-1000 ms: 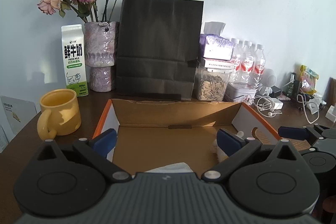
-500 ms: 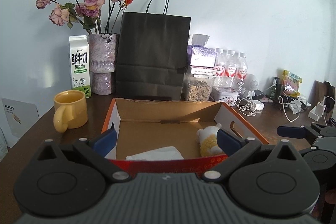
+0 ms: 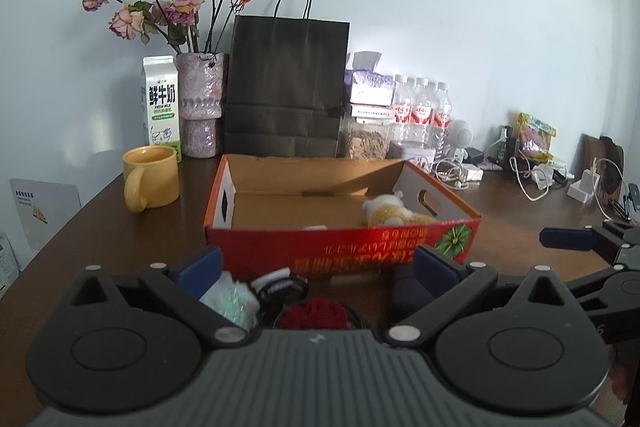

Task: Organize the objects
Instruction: 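Withdraw both grippers from the box back over the table items, then grasp the large white bottle cap with the right gripper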

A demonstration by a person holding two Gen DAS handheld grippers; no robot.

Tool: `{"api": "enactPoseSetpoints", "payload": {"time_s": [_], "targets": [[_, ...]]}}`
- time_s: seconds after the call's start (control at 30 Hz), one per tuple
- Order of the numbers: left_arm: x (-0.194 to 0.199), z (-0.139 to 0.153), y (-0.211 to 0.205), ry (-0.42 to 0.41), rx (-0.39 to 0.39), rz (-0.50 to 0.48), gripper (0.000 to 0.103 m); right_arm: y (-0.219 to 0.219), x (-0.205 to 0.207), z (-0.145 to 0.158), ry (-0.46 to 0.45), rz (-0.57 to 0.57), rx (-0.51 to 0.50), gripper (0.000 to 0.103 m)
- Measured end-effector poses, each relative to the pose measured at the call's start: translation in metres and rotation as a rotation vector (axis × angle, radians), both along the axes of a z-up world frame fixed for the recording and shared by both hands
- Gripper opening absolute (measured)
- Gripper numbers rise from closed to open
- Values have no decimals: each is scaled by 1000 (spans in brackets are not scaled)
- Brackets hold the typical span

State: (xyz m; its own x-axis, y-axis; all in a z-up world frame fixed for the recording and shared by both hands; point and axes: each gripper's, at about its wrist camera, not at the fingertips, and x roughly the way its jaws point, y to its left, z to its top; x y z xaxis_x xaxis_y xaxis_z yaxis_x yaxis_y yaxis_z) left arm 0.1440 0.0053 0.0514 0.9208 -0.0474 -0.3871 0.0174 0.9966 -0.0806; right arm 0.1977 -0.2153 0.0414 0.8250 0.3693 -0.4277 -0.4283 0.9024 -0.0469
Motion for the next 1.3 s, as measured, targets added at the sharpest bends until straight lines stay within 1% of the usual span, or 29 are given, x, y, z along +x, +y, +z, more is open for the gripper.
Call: {"api": "enactPoseSetpoints", "payload": {"time_s": [0.2, 0.5, 0.7, 0.9, 0.97, 1.0, 1.17, 1.2, 1.3], "targets": [[-26, -9, 5, 22, 1, 16, 103, -4, -26, -8, 22, 7, -1, 103], [-62, -24, 9, 63, 4, 38, 103, -9, -66, -27, 72, 20, -10, 103], [-78, -34, 6, 87, 18, 29, 103, -17, -86, -43, 114, 16, -7, 103], [-87, -43, 6, 116, 8, 31, 103, -20, -102, -57, 152, 19, -10, 102], [-88, -45, 6, 124, 8, 29, 103, -22, -106, -61, 165, 23, -8, 95], [-89, -46, 5, 128, 8, 29, 103, -23, -108, -62, 168, 24, -8, 93], [-90, -48, 3, 136, 7, 26, 103, -26, -112, -64, 162, 29, -3, 78], [-90, -48, 3, 137, 6, 26, 103, -26, -113, -64, 162, 33, -2, 78], [-91, -50, 2, 141, 3, 26, 103, -24, -113, -65, 170, 53, -7, 67]]}}
